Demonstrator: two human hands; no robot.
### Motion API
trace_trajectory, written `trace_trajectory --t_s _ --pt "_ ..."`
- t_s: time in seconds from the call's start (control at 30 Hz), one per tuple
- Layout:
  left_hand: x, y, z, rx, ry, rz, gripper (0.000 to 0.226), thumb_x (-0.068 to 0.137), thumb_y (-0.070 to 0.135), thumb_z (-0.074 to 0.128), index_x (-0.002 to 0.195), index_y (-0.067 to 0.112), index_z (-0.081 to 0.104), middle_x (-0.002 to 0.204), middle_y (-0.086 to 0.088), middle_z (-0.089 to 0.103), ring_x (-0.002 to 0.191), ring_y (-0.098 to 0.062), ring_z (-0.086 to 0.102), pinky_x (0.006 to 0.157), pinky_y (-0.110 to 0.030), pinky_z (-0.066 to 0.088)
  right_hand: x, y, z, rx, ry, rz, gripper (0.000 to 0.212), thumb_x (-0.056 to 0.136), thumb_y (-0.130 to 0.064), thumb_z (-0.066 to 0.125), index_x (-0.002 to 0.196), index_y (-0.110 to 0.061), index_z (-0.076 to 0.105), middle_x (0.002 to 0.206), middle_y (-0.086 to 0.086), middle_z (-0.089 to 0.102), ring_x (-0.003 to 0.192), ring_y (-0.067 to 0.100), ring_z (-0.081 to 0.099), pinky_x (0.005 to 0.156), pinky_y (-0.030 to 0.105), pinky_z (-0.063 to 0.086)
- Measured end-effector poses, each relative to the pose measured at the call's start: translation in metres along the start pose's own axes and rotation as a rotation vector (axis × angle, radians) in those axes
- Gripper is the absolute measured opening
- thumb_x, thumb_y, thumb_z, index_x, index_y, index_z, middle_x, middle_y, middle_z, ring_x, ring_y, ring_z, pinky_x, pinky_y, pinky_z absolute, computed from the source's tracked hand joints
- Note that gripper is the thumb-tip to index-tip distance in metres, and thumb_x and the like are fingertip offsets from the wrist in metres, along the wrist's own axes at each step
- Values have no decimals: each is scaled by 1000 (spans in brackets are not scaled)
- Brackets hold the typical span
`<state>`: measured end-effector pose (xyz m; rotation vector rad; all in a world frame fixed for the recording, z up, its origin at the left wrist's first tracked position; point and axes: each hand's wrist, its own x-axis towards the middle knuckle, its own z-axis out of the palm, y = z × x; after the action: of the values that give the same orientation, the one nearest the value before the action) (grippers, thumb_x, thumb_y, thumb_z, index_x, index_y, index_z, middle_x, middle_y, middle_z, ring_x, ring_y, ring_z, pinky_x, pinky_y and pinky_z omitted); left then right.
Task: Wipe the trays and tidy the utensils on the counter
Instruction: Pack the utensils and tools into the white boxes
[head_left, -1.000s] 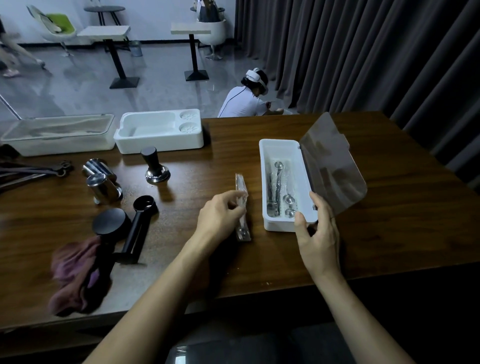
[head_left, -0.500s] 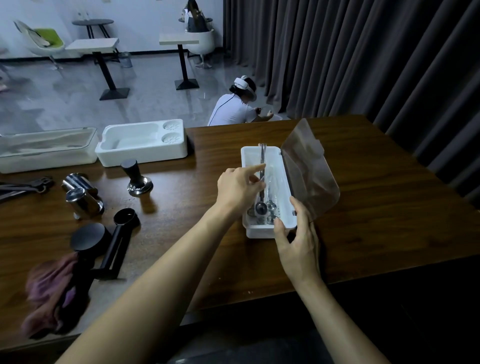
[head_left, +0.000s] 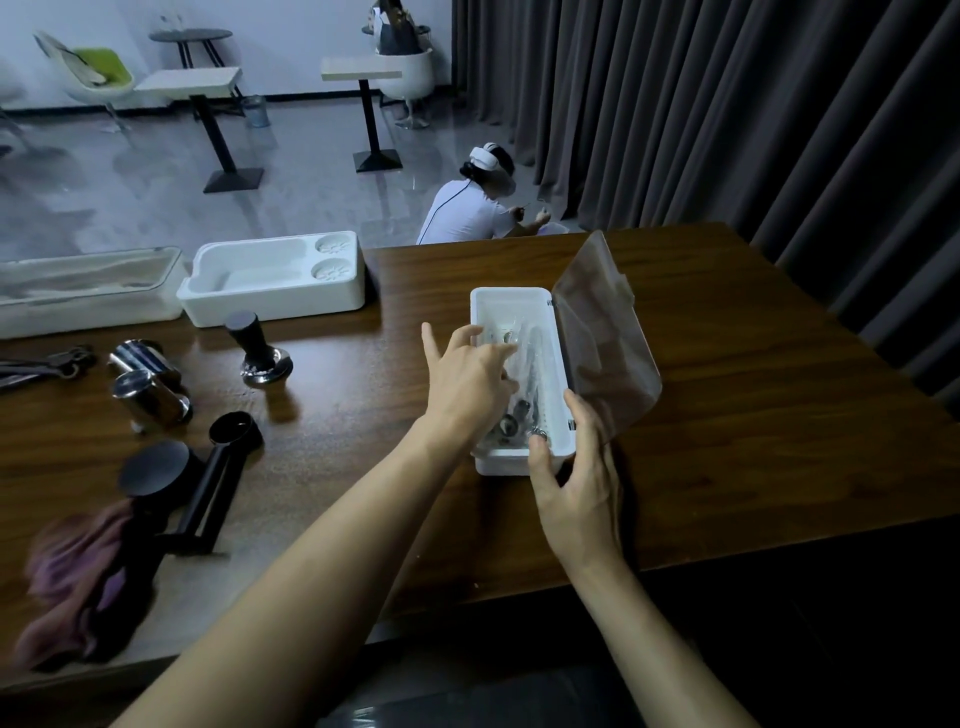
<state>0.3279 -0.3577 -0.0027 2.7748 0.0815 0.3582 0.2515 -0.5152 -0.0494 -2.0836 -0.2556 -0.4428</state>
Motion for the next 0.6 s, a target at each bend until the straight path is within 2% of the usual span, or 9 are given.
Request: trace_trajectory --t_s 0.07,0.17,0.23,0.3,0.37,0.43,0.5,0.6 --pt "0 1 0 32 -21 5 46 91 30 72 137 28 64 119 -2 73 151 -21 28 120 -64 -8 0 0 0 0 -4 1 61 96 -51 48 151 -28 36 153 -4 43 136 5 43 99 2 31" --pt "0 2 -2 52 -75 48 46 94 35 69 139 32 62 138 0 63 152 -25 23 123 -61 7 0 0 1 10 -9 -2 60 97 -50 49 151 -26 37 154 -3 42 138 3 39 101 1 28" --pt "2 2 -2 57 -127 60 38 96 37 66 134 30 67 145 0 58 155 -27 15 122 -60 11 0 2 2 14 -15 2 61 97 -52 47 151 -27 36 156 -4 40 142 5 37 106 7 30" --pt "3 2 -3 104 -164 67 28 98 33 62 121 23 73 137 -7 64 156 -26 7 120 -61 10 0 3 2 9 -8 -4 62 96 -54 46 151 -28 36 157 -3 38 144 8 36 110 19 37" --pt "4 3 -2 152 -200 62 28 97 30 59 117 17 74 132 -14 65 156 -26 3 120 -64 8 0 4 3 11 -7 -4 62 96 -54 46 151 -29 35 157 -2 38 145 11 35 112 30 41" --pt "3 3 -1 176 -217 74 28 98 33 57 116 19 74 133 -14 64 156 -29 1 120 -66 7 0 3 3 16 -8 0 61 96 -53 46 152 -30 34 158 -2 38 147 13 33 113 35 41" --pt "3 2 1 172 -203 99 29 99 40 53 114 27 73 133 -6 65 156 -32 1 119 -69 8 0 3 3 8 -10 1 62 96 -54 46 152 -30 35 158 -3 37 147 12 32 113 29 38" --pt "1 2 0 160 -216 118 40 95 50 57 131 37 66 141 4 61 156 -33 1 119 -71 5 0 1 2 7 -18 4 62 96 -55 44 152 -30 36 158 -4 38 146 9 33 110 17 32"
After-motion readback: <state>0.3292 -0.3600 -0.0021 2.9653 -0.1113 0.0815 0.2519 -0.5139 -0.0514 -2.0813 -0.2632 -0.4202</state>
